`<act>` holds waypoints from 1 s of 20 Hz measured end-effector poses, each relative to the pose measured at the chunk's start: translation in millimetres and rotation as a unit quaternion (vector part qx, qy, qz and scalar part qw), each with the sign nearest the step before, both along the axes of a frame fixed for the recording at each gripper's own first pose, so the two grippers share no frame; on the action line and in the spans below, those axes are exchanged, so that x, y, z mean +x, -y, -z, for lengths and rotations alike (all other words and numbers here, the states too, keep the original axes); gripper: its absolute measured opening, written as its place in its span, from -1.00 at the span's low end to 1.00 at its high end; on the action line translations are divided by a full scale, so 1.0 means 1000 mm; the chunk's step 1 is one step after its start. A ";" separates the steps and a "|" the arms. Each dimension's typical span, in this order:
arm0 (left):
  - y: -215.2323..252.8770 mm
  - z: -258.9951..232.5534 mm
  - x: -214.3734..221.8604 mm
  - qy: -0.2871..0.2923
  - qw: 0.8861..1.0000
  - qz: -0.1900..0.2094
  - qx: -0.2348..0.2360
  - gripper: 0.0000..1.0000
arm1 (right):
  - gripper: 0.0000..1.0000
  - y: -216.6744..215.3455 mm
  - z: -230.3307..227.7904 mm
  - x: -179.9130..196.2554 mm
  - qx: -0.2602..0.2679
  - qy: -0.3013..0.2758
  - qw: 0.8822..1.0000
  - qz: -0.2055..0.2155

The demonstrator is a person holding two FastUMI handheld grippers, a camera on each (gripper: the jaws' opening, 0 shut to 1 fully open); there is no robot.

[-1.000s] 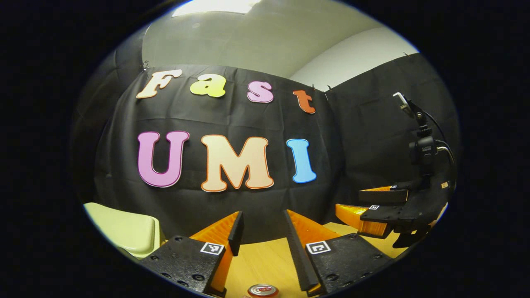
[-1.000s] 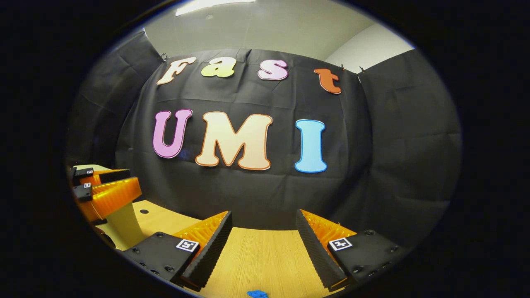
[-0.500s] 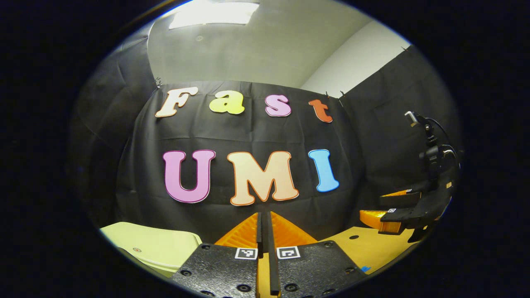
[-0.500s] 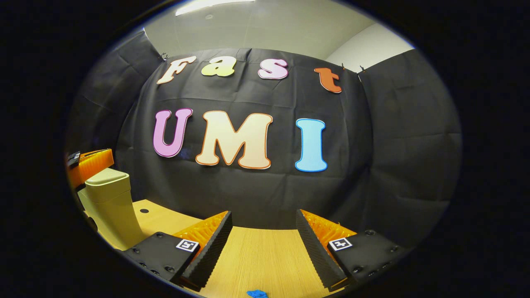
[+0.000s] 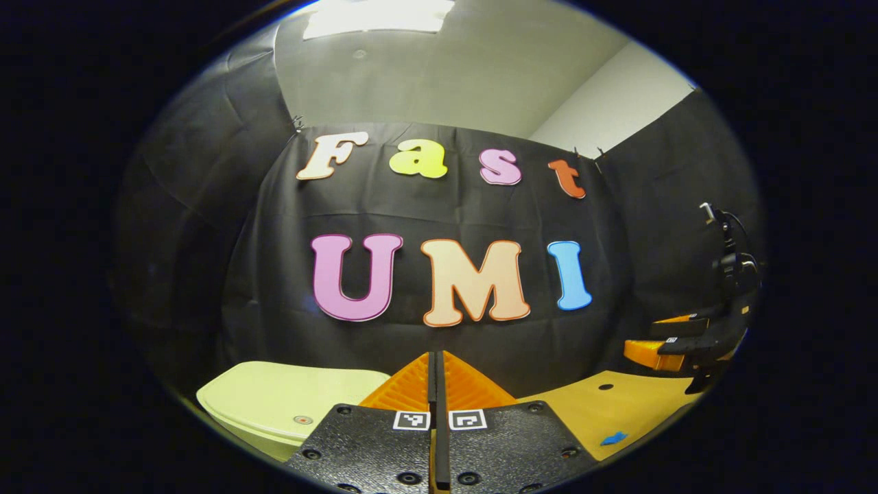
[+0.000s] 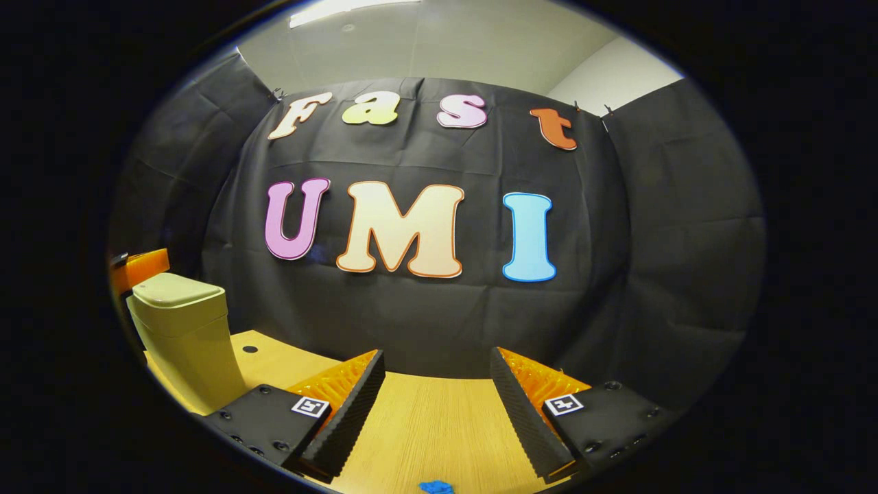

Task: Press the lid of the desktop garbage bin to open it, pick up the crumpled paper on the desktop and throw it into the bin, then pick up the pop can on the desktop and drop it into the bin, and finally close the garbage bin lid.

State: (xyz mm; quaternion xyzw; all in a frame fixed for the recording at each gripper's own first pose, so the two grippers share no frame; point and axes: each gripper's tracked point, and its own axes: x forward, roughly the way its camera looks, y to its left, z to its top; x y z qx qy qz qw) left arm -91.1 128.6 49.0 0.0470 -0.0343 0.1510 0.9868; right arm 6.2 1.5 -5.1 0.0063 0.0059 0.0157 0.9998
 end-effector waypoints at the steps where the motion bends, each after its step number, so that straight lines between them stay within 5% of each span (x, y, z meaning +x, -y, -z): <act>1: -0.009 0.002 -0.008 -0.010 1.000 -0.013 0.004 -1.00 | 0.92 -0.001 0.000 -0.001 0.000 0.001 1.000 -0.002; 8: -0.026 0.007 -0.036 -0.046 0.998 -0.033 0.033 -1.00 | 0.99 -0.003 0.000 -0.001 0.000 0.000 1.000 -0.006; 20: -0.039 0.031 -0.047 -0.056 0.998 -0.034 -0.010 -1.00 | 1.00 -0.004 0.003 0.002 0.000 -0.004 1.000 -0.013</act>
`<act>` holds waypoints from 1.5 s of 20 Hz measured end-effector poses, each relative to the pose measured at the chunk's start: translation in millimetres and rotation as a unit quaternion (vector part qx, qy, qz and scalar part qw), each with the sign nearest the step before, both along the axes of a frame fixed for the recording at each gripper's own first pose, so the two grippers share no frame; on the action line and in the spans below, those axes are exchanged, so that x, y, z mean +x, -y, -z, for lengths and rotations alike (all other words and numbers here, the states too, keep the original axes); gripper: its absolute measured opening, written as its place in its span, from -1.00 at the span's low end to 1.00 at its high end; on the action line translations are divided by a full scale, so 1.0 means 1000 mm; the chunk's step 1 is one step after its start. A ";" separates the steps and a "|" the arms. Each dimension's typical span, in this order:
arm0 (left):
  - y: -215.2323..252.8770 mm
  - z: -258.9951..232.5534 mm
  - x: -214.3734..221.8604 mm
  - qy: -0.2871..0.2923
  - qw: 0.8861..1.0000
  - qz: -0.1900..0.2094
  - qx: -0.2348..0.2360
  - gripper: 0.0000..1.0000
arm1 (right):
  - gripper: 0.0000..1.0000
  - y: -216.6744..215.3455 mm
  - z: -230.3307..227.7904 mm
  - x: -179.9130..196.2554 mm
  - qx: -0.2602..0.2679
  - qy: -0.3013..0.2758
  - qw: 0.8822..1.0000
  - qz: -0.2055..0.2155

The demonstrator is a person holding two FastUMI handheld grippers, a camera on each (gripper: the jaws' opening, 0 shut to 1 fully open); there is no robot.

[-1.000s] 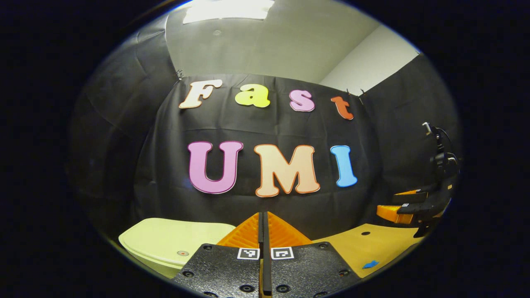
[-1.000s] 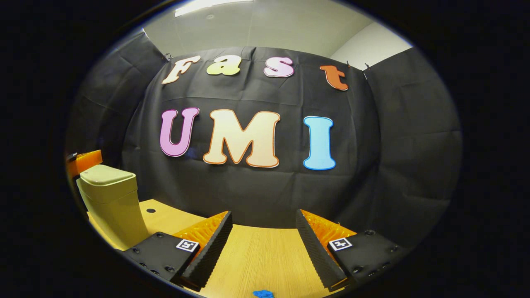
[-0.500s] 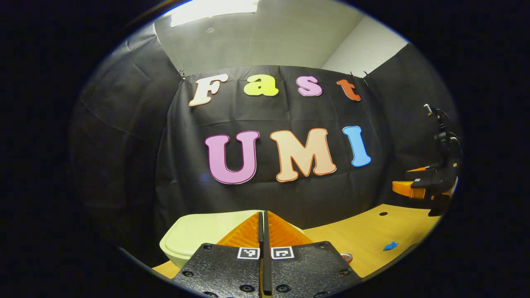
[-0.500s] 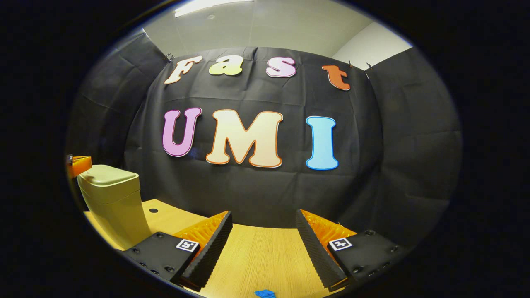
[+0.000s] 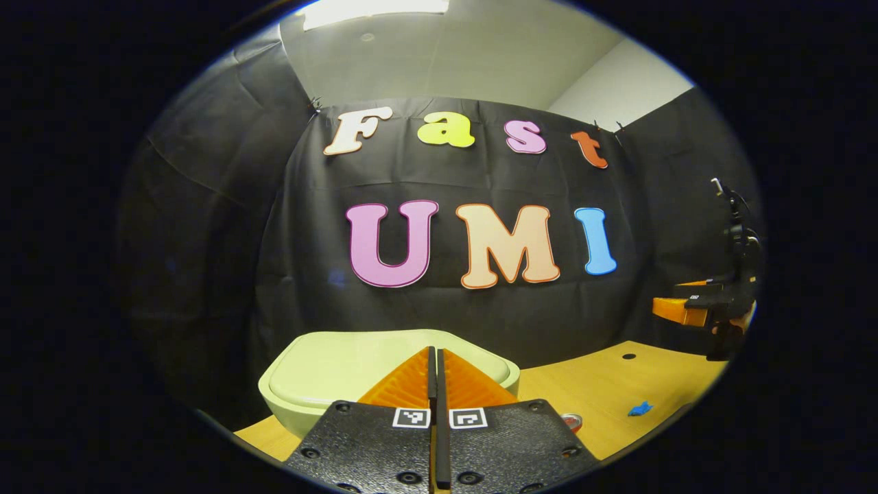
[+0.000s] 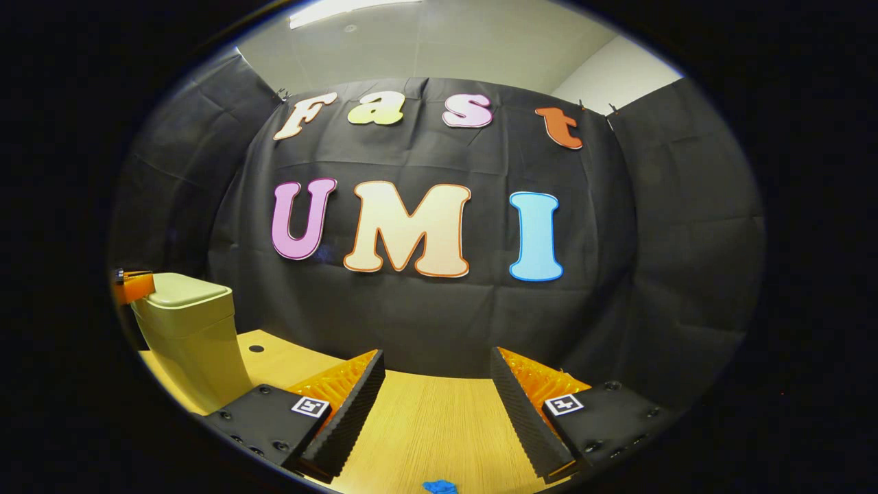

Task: Press the lid of the desktop garbage bin to open it, pick up the crumpled paper on the desktop and throw it into the bin, then pick up the pop can on the desktop and drop it into the bin, and finally close the garbage bin lid.

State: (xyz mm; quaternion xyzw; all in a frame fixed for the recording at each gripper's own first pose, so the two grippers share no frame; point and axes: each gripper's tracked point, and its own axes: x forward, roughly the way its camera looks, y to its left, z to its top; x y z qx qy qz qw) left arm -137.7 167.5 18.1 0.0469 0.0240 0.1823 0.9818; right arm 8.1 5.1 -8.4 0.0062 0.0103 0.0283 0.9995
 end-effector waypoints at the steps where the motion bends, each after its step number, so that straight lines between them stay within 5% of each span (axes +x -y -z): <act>1: 0.000 0.001 0.001 -0.002 1.000 0.003 0.004 -1.00 | 1.00 0.000 0.002 0.000 0.000 -0.002 1.000 0.000; 10: 0.004 0.004 -0.001 -0.021 0.999 0.027 -0.003 -1.00 | 0.96 0.000 0.011 0.007 -0.007 -0.018 1.000 -0.001; 20: 0.005 -0.022 -0.001 -0.021 0.999 0.008 0.038 -1.00 | 0.96 0.002 0.010 0.010 -0.006 -0.018 1.000 0.000; 24: 0.030 -0.053 0.004 0.008 0.998 0.031 0.059 -1.00 | 0.96 0.001 0.016 0.013 -0.008 -0.025 1.000 -0.002; 30: 0.094 -0.044 0.036 0.021 0.993 0.112 0.018 -1.00 | 0.96 0.006 0.027 0.015 -0.017 -0.044 0.999 0.000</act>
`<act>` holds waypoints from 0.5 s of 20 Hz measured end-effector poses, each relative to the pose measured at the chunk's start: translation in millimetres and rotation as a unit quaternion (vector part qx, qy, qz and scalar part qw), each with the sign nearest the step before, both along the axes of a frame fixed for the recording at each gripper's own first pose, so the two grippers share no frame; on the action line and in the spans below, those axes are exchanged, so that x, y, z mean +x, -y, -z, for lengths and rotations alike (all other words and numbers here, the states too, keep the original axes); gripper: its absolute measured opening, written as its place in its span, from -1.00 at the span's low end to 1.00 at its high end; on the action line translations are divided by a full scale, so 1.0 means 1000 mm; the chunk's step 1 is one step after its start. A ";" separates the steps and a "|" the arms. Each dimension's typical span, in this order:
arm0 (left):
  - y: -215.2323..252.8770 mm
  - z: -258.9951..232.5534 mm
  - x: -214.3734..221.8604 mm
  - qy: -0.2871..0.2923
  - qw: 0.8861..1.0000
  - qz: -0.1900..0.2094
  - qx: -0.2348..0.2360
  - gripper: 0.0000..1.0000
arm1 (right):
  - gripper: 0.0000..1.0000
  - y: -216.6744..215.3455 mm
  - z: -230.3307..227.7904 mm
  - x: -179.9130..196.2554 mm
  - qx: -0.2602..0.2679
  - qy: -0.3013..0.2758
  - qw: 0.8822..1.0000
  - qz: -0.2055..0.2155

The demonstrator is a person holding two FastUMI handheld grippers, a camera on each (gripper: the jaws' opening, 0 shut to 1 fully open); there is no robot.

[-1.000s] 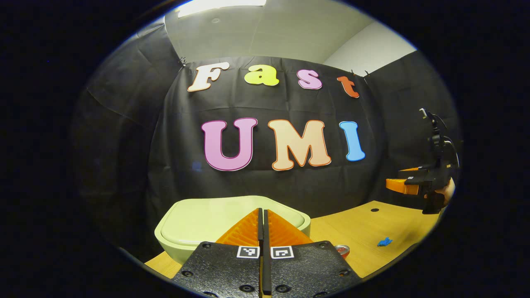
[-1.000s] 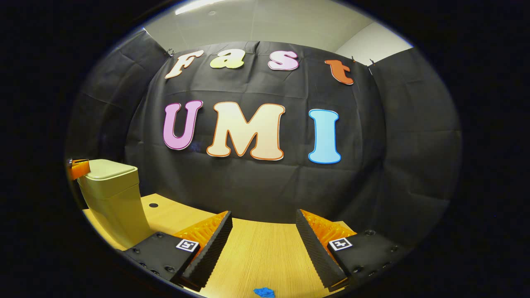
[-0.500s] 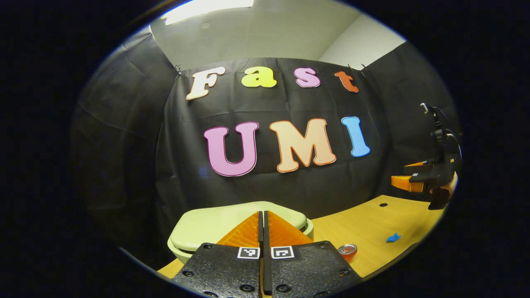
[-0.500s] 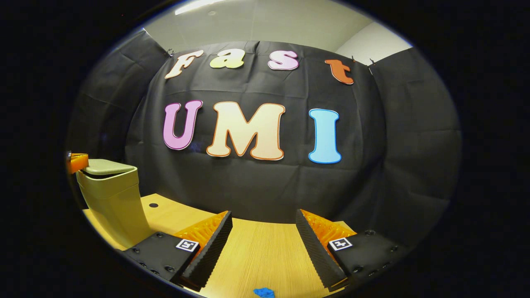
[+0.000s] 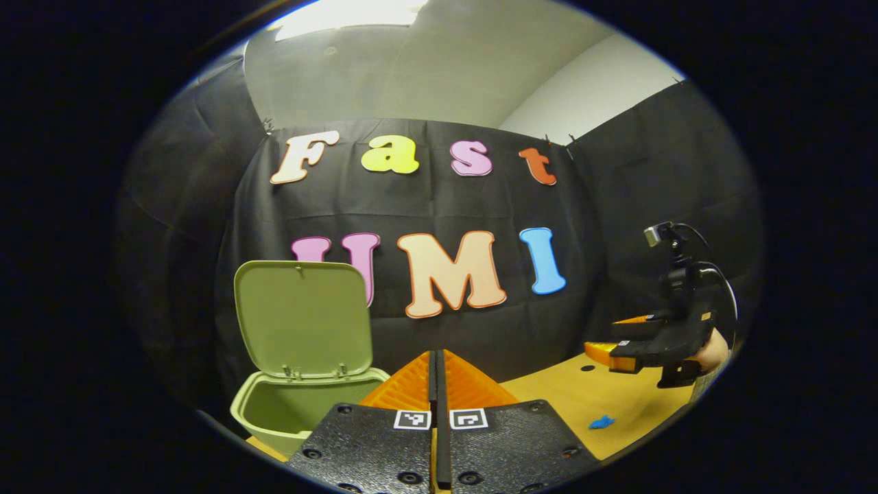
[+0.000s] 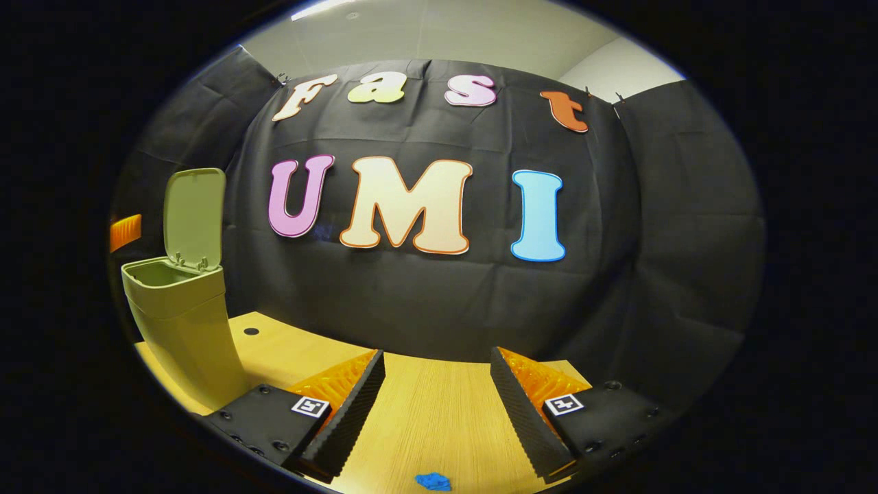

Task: Press the lid of the desktop garbage bin to open it, pick up the crumpled paper on the desktop and throw it into the bin, then pick up the pop can on the desktop and drop it into the bin, and finally close the garbage bin lid.

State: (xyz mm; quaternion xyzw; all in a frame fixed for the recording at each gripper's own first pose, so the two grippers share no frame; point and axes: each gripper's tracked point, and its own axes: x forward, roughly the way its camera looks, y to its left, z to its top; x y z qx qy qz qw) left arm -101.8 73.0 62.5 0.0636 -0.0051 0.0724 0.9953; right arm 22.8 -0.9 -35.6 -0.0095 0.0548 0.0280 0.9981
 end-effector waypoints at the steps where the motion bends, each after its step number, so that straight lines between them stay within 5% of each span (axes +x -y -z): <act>1: 0.009 0.007 0.007 -0.004 1.000 0.012 -0.006 -1.00 | 0.96 0.001 0.004 -0.001 -0.003 -0.005 1.000 -0.001; 10: 0.050 0.080 0.068 -0.057 0.994 0.071 -0.059 -0.92 | 0.96 0.013 0.053 0.008 -0.049 -0.080 0.996 -0.009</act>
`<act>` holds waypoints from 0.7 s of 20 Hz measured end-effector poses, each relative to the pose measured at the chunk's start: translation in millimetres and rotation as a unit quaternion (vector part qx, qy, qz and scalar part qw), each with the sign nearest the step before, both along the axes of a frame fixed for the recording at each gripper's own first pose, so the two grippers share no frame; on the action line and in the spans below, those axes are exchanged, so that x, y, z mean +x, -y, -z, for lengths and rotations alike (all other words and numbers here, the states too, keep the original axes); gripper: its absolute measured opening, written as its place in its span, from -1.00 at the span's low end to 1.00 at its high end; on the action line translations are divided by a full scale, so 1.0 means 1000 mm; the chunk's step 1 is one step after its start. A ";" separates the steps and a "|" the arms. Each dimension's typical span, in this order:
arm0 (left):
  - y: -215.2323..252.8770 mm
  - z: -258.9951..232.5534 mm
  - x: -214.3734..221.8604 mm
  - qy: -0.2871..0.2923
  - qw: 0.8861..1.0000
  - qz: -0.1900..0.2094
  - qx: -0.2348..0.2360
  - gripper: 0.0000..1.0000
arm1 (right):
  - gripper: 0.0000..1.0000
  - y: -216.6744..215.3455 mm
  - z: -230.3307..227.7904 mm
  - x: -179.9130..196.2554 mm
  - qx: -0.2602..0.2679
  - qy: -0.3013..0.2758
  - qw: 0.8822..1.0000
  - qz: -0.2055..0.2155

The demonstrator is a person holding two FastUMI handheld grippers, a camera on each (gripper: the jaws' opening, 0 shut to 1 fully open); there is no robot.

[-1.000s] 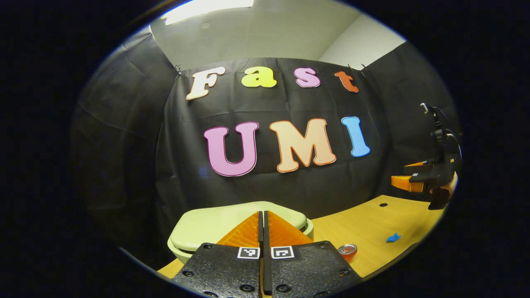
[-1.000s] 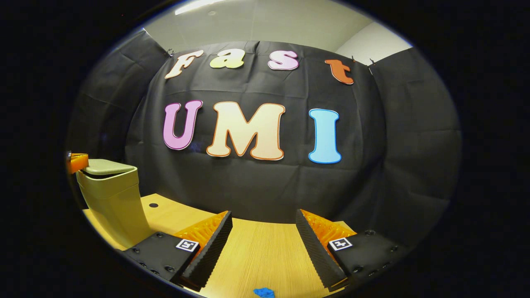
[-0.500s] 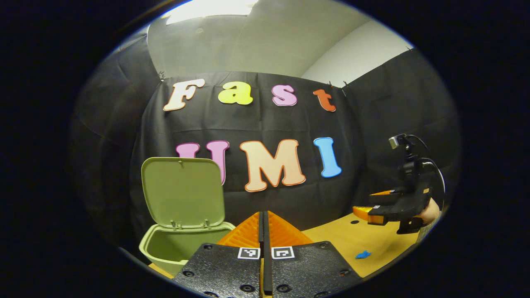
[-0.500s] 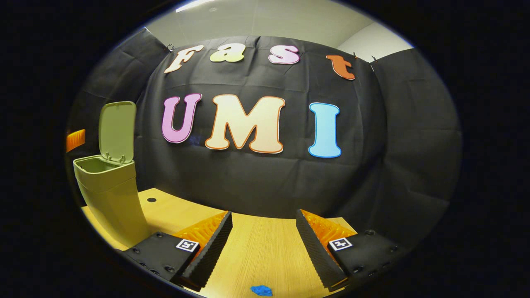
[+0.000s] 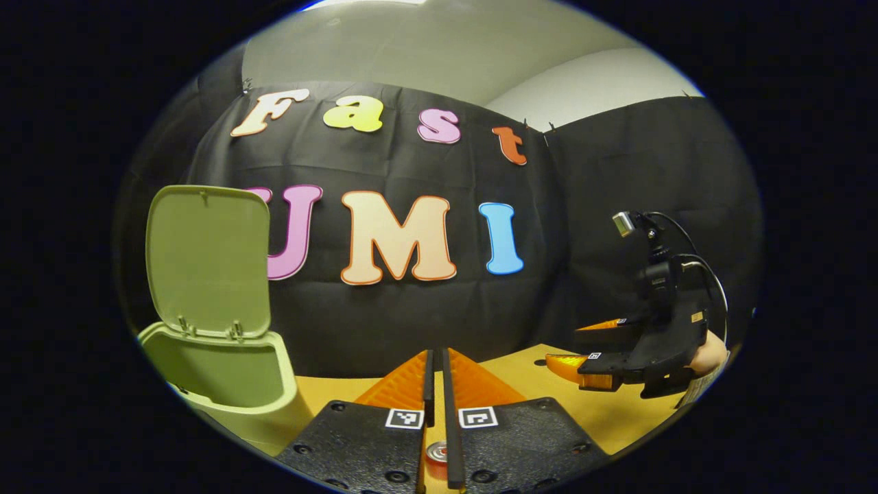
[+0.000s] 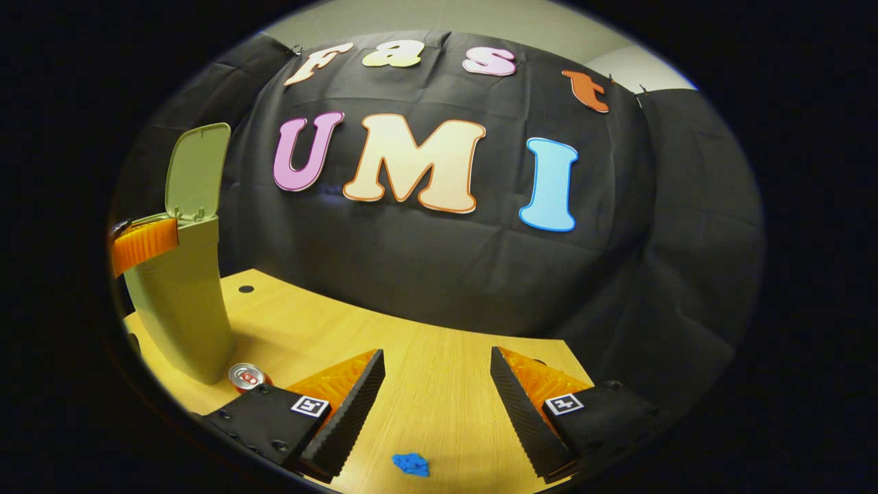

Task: Press the lid of the desktop garbage bin to open it, pick up the crumpled paper on the desktop and throw it into the bin, then pick up the pop can on the desktop and drop it into the bin, and finally close the garbage bin lid.

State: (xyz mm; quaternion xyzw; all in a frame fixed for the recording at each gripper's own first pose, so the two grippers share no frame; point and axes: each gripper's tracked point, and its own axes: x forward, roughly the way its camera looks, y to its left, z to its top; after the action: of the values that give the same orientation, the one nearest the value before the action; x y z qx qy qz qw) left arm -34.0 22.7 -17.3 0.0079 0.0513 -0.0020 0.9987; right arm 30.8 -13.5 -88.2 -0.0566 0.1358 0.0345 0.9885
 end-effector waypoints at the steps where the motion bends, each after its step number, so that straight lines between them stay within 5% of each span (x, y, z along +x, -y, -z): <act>1: 0.001 0.005 0.005 -0.005 1.000 0.003 -0.002 -0.82 | 0.96 0.002 0.004 0.001 -0.003 -0.006 1.000 0.003; 5: 0.007 0.019 0.026 -0.011 1.000 0.018 -0.014 -0.05 | 0.96 0.009 0.015 0.006 -0.013 -0.021 1.000 0.018; 6: 0.007 0.023 0.030 -0.013 1.000 0.020 -0.016 0.42 | 0.96 0.011 0.017 0.007 -0.016 -0.024 0.999 0.025; 8: 0.008 0.025 0.037 -0.016 1.000 0.025 -0.010 0.81 | 0.96 0.018 0.022 0.010 -0.014 -0.030 0.999 0.032; 14: -0.003 0.028 0.043 -0.016 1.000 0.016 0.004 0.90 | 0.96 0.024 0.032 0.015 -0.010 -0.046 0.998 0.042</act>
State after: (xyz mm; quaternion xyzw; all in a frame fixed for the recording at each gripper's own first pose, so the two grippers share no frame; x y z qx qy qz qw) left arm 8.7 26.1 -45.0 0.0129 0.0667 -0.0175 0.9975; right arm 46.2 -38.0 -120.5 -0.0595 0.1841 -0.0054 0.9811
